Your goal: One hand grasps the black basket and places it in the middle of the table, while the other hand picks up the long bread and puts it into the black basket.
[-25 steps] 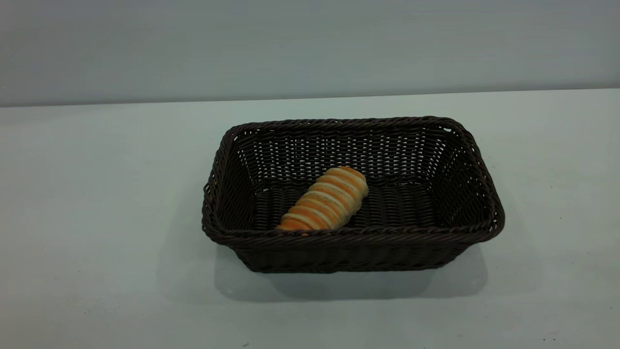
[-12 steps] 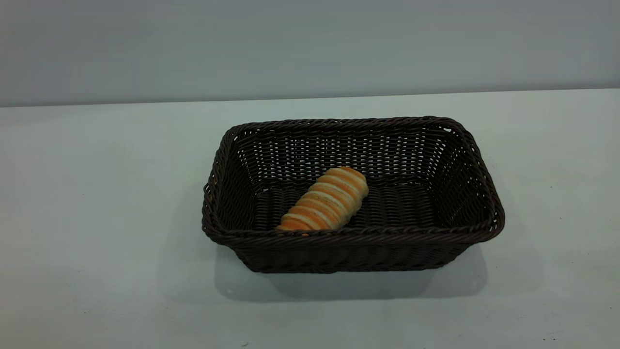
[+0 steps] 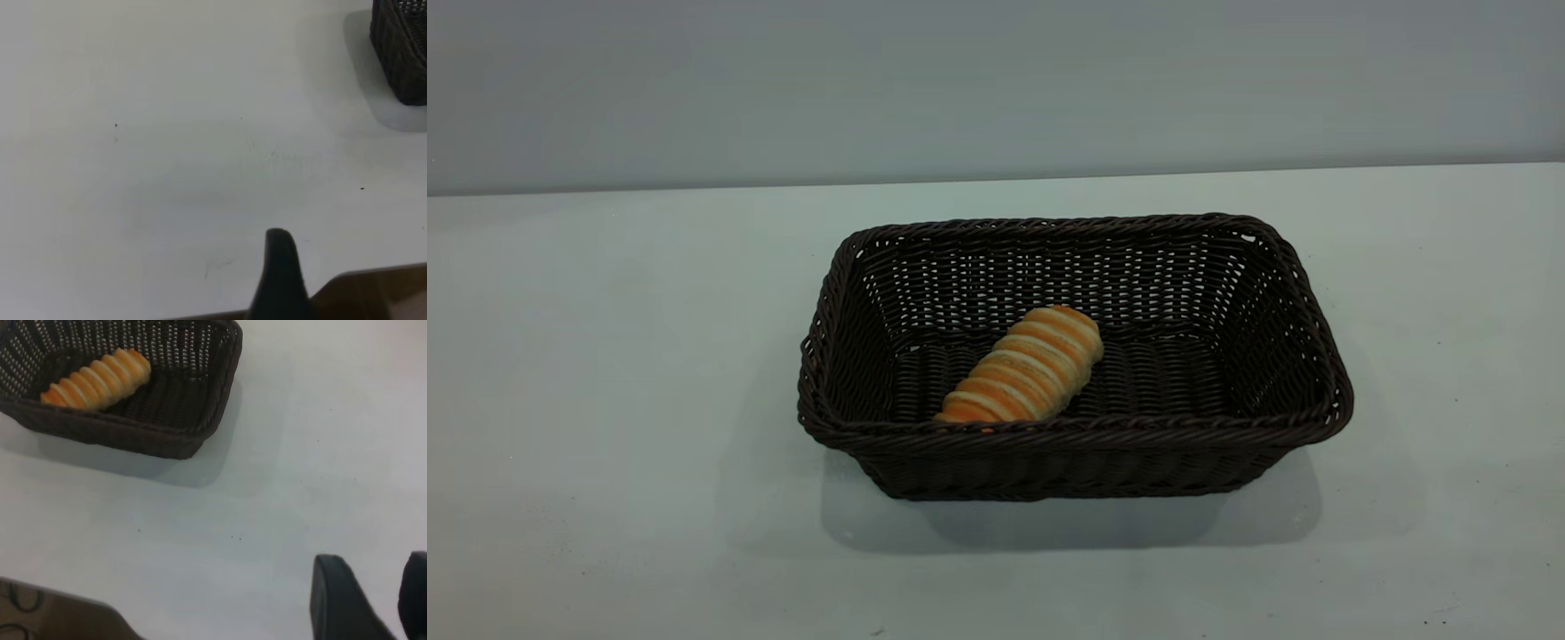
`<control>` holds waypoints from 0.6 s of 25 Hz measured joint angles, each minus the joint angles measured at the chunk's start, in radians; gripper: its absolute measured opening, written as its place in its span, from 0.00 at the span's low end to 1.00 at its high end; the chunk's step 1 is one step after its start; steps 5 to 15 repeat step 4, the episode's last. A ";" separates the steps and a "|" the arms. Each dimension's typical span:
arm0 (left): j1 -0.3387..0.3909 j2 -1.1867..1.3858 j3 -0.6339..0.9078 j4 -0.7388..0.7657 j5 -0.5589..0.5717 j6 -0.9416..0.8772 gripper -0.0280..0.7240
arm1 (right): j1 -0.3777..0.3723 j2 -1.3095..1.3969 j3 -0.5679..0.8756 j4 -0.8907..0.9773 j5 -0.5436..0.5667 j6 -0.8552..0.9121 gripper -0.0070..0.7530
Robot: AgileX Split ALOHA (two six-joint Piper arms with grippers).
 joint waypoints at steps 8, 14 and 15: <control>0.000 0.000 0.000 0.000 0.000 0.000 0.82 | 0.000 0.000 0.000 0.001 0.000 0.000 0.32; 0.000 0.000 0.000 0.000 0.000 0.000 0.82 | 0.000 0.000 0.000 0.001 0.000 0.000 0.32; 0.000 0.000 0.000 0.000 0.000 0.000 0.82 | 0.000 0.000 0.000 0.001 0.000 0.000 0.32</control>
